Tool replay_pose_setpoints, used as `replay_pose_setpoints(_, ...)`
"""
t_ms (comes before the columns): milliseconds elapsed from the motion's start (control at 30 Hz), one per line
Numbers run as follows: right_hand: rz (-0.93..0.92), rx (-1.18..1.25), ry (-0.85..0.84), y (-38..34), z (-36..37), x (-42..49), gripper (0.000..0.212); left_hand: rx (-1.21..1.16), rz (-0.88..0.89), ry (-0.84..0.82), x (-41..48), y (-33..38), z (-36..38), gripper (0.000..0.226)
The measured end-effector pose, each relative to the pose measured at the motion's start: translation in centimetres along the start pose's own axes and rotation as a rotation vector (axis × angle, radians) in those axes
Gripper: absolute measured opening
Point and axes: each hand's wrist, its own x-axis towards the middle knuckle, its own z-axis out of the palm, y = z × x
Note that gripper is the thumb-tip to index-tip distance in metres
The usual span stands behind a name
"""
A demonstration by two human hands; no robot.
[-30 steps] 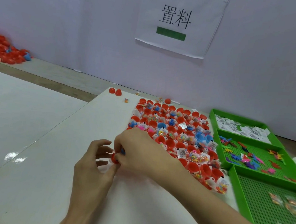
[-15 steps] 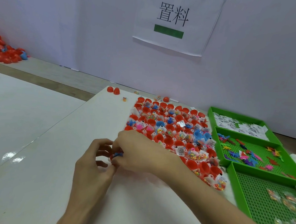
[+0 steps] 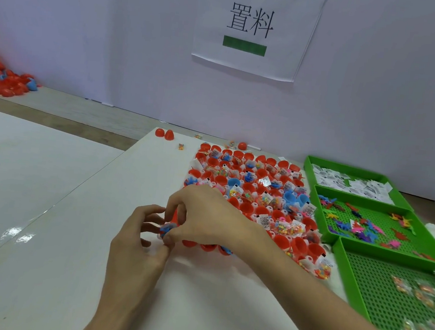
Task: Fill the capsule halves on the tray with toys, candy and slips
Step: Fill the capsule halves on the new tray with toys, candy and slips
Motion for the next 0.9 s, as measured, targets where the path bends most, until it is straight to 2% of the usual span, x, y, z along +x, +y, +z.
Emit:
replay_pose_setpoints(100, 0.0, 0.003, 0.008, -0.2, -0.3, -0.4, 0.032, 0.015, -0.013, 0.002, 0.0, 0.1, 0.0, 0.058)
replay_pose_setpoints(200, 0.026, 0.118, 0.057, -0.1, -1.7, -1.0, 0.032, 0.026, -0.003, -0.008, -0.1, 0.1, -0.1, 0.062)
replay_pose_setpoints(267, 0.083, 0.224, 0.18, 1.0, -3.8, -2.2, 0.024, 0.021, 0.001, -0.009, -0.1, -0.2, -0.1, 0.059)
replay_pose_setpoints(400, 0.32, 0.39, 0.536, 6.0, -8.7, -7.1, 0.016, -0.007, -0.031, 0.021, -0.1, -1.2, -0.3, 0.066)
replay_pose_setpoints(467, 0.439, 0.387, 0.651, 8.6, -9.7, -10.4, 0.02, -0.137, -0.102, 0.093, 0.2, -1.9, -0.9, 0.067)
replay_pose_setpoints(533, 0.567, 0.327, 0.671, 10.5, -9.2, -13.3, 0.022, -0.384, -0.262, 0.142, 1.2, -2.5, -2.0, 0.054)
replay_pose_setpoints(600, 0.646, 0.307, 0.624, 11.3, -7.6, -15.5, 0.02, -0.63, -0.456, 0.041, 3.0, -2.7, -3.2, 0.032)
replay_pose_setpoints(633, 0.66, 0.306, 0.591, 11.3, -6.5, -16.1, 0.024, -0.677, -0.522, -0.035, 4.0, -2.9, -3.7, 0.033)
replay_pose_setpoints(700, 0.694, 0.332, 0.548, 11.2, -4.4, -16.7, 0.034, -0.609, -0.606, -0.141, 6.3, -2.6, -3.9, 0.029)
replay_pose_setpoints(900, 0.825, 0.533, 0.538, 10.9, -1.5, -15.8, 0.054, -0.286, -0.707, -0.43, 10.7, -0.9, -1.4, 0.024)
